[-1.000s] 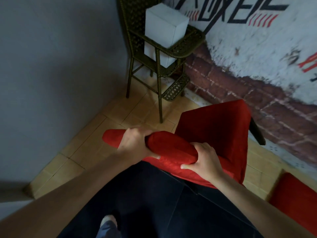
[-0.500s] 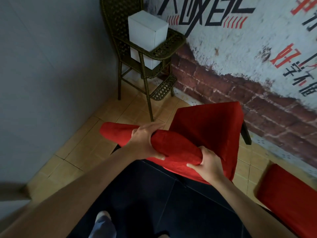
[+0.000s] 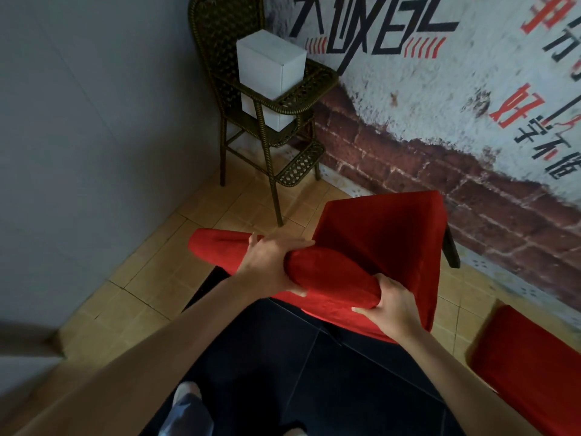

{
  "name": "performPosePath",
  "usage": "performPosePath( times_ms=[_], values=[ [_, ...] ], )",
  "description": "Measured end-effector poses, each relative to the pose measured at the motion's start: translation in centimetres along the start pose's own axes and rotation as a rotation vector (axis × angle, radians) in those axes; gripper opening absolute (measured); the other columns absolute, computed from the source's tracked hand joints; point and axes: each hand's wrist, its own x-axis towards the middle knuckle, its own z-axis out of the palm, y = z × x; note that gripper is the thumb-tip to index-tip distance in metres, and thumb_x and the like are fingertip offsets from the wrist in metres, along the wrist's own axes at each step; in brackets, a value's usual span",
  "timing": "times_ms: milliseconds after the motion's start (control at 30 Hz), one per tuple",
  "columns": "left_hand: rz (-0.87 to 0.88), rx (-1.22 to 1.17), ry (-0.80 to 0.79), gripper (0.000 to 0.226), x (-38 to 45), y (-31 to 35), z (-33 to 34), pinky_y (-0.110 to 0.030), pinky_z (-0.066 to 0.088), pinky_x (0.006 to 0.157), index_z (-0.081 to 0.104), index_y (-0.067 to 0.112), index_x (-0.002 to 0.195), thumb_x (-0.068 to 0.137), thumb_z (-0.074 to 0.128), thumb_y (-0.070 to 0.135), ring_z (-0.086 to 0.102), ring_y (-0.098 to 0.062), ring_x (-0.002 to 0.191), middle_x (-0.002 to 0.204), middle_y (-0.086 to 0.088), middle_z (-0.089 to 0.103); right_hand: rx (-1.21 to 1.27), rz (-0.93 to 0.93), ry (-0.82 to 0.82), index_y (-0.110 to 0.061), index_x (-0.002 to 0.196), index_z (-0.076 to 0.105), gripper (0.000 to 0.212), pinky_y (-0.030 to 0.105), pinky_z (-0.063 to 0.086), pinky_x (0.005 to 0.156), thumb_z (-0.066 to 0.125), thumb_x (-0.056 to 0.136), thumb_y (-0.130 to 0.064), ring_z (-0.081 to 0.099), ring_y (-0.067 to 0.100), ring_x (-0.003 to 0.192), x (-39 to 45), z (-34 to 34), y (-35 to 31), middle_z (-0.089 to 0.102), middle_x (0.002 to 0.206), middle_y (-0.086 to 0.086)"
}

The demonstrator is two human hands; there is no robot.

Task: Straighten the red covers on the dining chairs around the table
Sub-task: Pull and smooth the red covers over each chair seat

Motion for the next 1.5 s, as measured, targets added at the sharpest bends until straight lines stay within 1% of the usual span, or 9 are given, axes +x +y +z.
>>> performPosePath(
  times_ms=[100,200,400,667,900,1033,1167,1367,1500],
  values=[
    [-0.09,0.081,0.034,0.105,-0.8,-2.3,0.6,-0.056,0.004,0.117,0.038,0.038,0.144,0.052,0.089,0.047,0.028,-0.011,0.14,0.15,0.014,0.036,-0.029,-0.022,-0.009,-0.009,0.08,0.062,0.052,0.02,0.047,0.063,0.095,0.048,-0.035,0.064,0.016,0.065,-0.9,-1.2,1.9,0.067,0.075,-0.001],
    [-0.094,0.046,0.031,0.097,-0.8,-2.6,1.4,-0.056,0.0,0.116,0.046,0.034,0.141,0.055,0.09,0.042,0.038,-0.01,0.136,0.141,0.014,0.049,-0.041,0.011,0.001,-0.009,0.08,0.062,0.051,0.014,0.042,0.061,0.095,0.048,-0.033,0.062,0.013,0.064,-2.1,-2.1,3.6,0.066,0.074,-0.002],
    [-0.005,-0.004,0.015,0.093,-0.1,1.3,3.1,-0.058,-0.001,0.114,0.053,0.033,0.136,0.052,0.092,0.04,0.04,-0.01,0.134,0.137,0.012,0.054,-0.005,0.168,-0.043,-0.017,0.098,0.062,0.057,0.019,0.043,0.063,0.092,0.053,-0.034,0.061,0.01,0.073,-4.2,-4.1,6.4,0.059,0.081,-0.014],
    [0.111,-0.074,0.044,0.093,-0.3,6.9,6.1,-0.05,0.022,0.115,0.057,0.027,0.132,0.048,0.093,0.037,0.046,-0.013,0.128,0.132,0.009,0.058,0.09,0.317,-0.076,-0.025,0.131,0.05,0.096,0.036,0.052,0.093,0.093,0.046,-0.033,0.064,0.02,0.103,-7.7,-8.6,8.0,0.068,0.114,-0.002],
    [0.257,0.172,-0.099,0.114,0.2,9.2,8.5,-0.043,0.013,0.116,0.024,0.043,0.147,0.052,0.088,0.042,0.024,-0.019,0.138,0.151,0.005,0.027,0.372,0.332,0.03,-0.031,0.138,0.043,0.105,0.03,0.041,0.1,0.094,0.047,-0.025,0.055,0.017,0.117,-10.7,-12.3,6.7,0.056,0.117,-0.012],
    [0.176,0.166,-0.011,0.102,0.5,10.0,8.9,-0.042,0.019,0.116,0.037,0.037,0.143,0.055,0.089,0.036,0.041,-0.015,0.13,0.137,0.007,0.051,0.487,0.308,0.061,-0.035,0.145,0.03,0.114,0.039,0.04,0.108,0.094,0.051,-0.021,0.051,0.018,0.124,-12.0,-14.0,5.5,0.051,0.13,-0.007],
    [0.239,0.177,0.02,0.091,0.6,11.5,10.1,-0.039,0.032,0.111,0.052,0.032,0.134,0.052,0.09,0.041,0.05,-0.011,0.123,0.13,0.01,0.059,0.393,0.281,0.082,-0.032,0.15,0.024,0.115,0.038,0.033,0.113,0.092,0.057,-0.021,0.043,0.019,0.132,-13.0,-15.4,5.2,0.045,0.143,-0.002],
    [0.383,0.378,-0.118,0.104,1.4,13.1,11.0,-0.042,0.025,0.115,0.03,0.033,0.148,0.06,0.083,0.053,0.037,-0.014,0.135,0.147,0.008,0.041,0.175,0.317,0.113,-0.038,0.149,0.026,0.106,0.026,0.036,0.101,0.087,0.066,-0.015,0.044,0.021,0.132,-15.2,-17.0,6.5,0.038,0.149,0.002],
    [0.359,0.444,-0.142,0.092,2.0,14.0,11.5,-0.042,0.032,0.111,0.038,0.03,0.142,0.064,0.08,0.053,0.047,-0.013,0.127,0.138,0.01,0.052,-0.002,0.388,0.008,-0.036,0.149,0.029,0.1,0.036,0.046,0.099,0.086,0.068,-0.022,0.046,0.027,0.129,-15.4,-18.0,7.5,0.03,0.151,0.005]
  ],
)
